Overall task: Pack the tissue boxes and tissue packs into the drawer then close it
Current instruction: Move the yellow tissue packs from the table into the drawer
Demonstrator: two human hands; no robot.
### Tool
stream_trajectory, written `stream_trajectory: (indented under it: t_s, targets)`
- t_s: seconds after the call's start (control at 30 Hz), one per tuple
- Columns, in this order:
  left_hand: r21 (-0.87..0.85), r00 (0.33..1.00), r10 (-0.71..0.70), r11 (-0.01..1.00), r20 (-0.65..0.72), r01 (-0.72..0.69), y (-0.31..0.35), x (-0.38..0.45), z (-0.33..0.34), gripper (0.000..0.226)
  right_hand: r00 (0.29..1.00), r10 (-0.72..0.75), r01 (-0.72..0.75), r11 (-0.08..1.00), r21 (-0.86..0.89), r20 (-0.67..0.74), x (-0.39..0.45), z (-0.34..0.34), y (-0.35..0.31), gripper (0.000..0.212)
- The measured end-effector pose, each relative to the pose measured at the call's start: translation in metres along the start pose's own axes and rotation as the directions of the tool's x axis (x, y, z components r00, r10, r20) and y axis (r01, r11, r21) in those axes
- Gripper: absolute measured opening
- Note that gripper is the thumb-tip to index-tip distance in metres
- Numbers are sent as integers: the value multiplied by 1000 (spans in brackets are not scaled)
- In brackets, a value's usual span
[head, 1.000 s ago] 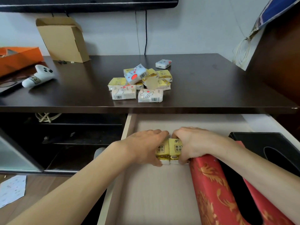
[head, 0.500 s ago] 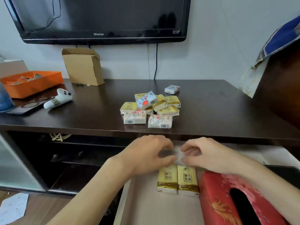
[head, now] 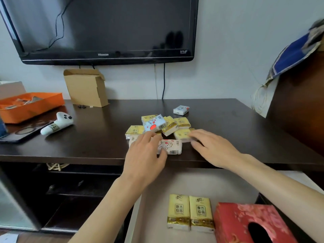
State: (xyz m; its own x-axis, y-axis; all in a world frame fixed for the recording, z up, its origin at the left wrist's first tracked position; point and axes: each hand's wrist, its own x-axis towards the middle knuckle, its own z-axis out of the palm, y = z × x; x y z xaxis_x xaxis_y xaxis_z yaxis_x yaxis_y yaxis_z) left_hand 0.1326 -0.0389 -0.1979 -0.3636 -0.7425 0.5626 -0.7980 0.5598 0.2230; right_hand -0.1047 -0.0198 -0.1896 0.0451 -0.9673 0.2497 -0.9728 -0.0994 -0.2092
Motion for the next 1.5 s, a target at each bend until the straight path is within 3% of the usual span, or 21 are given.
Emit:
stream_trajectory:
  t_s: [0.1,0.2,0.3,0.37,0.5,0.6,0.77,0.83,0.9,1.0,1.1,1.23,1.33,1.43,1.5]
  targets:
    - [-5,999,43,999,-20,-43,5,5,-2,37,979,11,-56,974,-218,-202,-27,-8,19,34]
    - [-60,997,70,996,-9,-71,19,18,-2,39,962,-3,-89,942,-322,-275,-50,-12,36,37]
    - [-64,991,106,993,79,-101,37,42,6,39,948,42,-92,985,-147,-315,-63,-5,41,34]
    - [50,975,104,992,196,-116,47,60,15,37,946,95,-104,994,-13,-311,-67,3,43,29]
    - [339,909,40,920,416,-195,61,81,29,51,944,84,-98,995,-26,-318,-67,12,47,28]
    - [283,911,84,936,404,-212,71,75,36,40,940,59,-64,998,-2,-335,-65,11,51,36]
    - [3,930,131,990,343,-141,76,55,45,42,939,48,-24,997,73,-341,-65,9,58,38]
    - [-4,955,173,984,240,-177,70,63,41,41,935,49,-28,998,64,-351,-65,10,57,36]
    - [105,972,162,978,173,-182,59,78,39,41,934,45,-28,998,51,-355,-65,11,56,36]
    - [258,947,9,961,321,-97,43,99,38,41,928,48,-32,998,48,-371,-66,11,55,33]
    - [240,918,-55,970,394,-45,40,113,37,40,926,61,-33,996,81,-372,-65,11,56,30]
    - [272,902,31,948,430,-162,53,121,36,56,926,88,-29,986,162,-367,-63,9,58,24]
    - [182,859,127,952,496,-245,67,120,35,55,935,116,-46,976,211,-334,-61,6,59,21]
    - [76,794,171,962,584,-263,78,115,33,51,962,155,-90,957,276,-226,-59,0,62,20]
    - [68,788,188,958,586,-280,85,110,29,53,970,177,-120,944,307,-164,-59,-7,65,22]
